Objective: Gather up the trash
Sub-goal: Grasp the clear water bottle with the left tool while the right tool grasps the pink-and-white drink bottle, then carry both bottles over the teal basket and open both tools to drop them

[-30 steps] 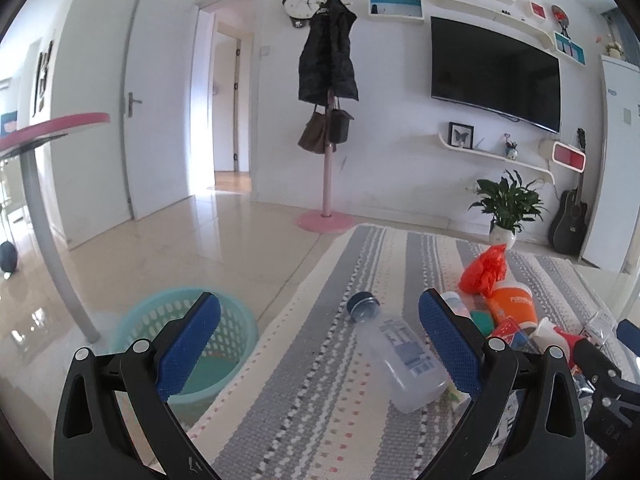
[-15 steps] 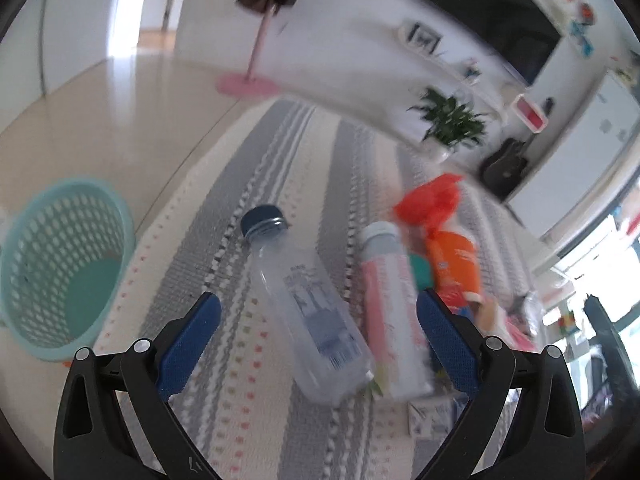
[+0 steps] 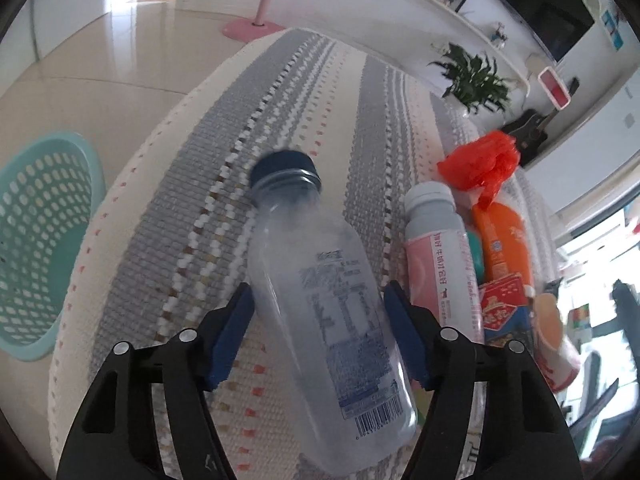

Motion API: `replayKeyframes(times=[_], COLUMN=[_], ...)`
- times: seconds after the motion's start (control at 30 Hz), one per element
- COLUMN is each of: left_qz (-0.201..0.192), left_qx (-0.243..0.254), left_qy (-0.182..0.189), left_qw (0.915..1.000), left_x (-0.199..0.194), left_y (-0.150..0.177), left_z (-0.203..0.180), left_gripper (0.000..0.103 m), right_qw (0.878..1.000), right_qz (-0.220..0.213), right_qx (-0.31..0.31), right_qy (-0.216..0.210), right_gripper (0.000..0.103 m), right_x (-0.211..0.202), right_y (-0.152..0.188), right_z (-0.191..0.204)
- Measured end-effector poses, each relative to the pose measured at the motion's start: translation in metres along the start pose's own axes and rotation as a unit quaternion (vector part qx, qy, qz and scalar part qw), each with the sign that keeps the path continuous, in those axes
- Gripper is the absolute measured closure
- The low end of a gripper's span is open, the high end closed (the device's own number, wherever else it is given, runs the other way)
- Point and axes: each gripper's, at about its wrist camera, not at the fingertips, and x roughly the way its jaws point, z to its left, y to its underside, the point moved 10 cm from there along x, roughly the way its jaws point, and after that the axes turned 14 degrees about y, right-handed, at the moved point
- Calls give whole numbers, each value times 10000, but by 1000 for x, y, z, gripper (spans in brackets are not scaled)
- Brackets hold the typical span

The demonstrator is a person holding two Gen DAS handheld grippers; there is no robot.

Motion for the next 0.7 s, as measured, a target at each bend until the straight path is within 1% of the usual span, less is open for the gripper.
replayKeyframes(times=[0.13, 0.23, 0.33, 0.4, 0.5, 0.6, 0.63, 0.7], left_qz=[-221, -360, -475, -520, -588, -698, -765, -939], left_qx=[11, 14, -32, -40, -46, -58, -67, -73], left_qy=[77, 66, 157, 215, 396, 477, 513, 554], left_qw=[9997, 9993, 9987, 9984, 9975, 9964, 9957, 9940], left_x=[-33, -51, -63, -68, -75, -85, -90, -104], left_y=[-9, -13, -15, -16, -20, -25, -27, -33], left_z=[8, 20, 28, 32, 35, 40, 42, 48], left_gripper=[40, 41, 42, 42, 44, 46, 46, 46], right_qw=[9959, 9905, 9851, 9822, 9749, 9760, 9765, 9777], right_qz=[890, 1346, 1698, 1866, 2212, 2154, 2126, 2057], right_qx=[-49, -83, -106, -160, -150, -285, -342, -382], right_qy=[-151, -253, -242, -146, -222, -126, -102, -159], right_gripper=[54, 54, 54, 54, 54, 54, 55, 56], right_x=[38, 59, 75, 87, 96, 98, 97, 92], right_y=[16, 24, 35, 43, 55, 54, 51, 46], right_z=[30, 44, 55, 59, 65, 70, 73, 84])
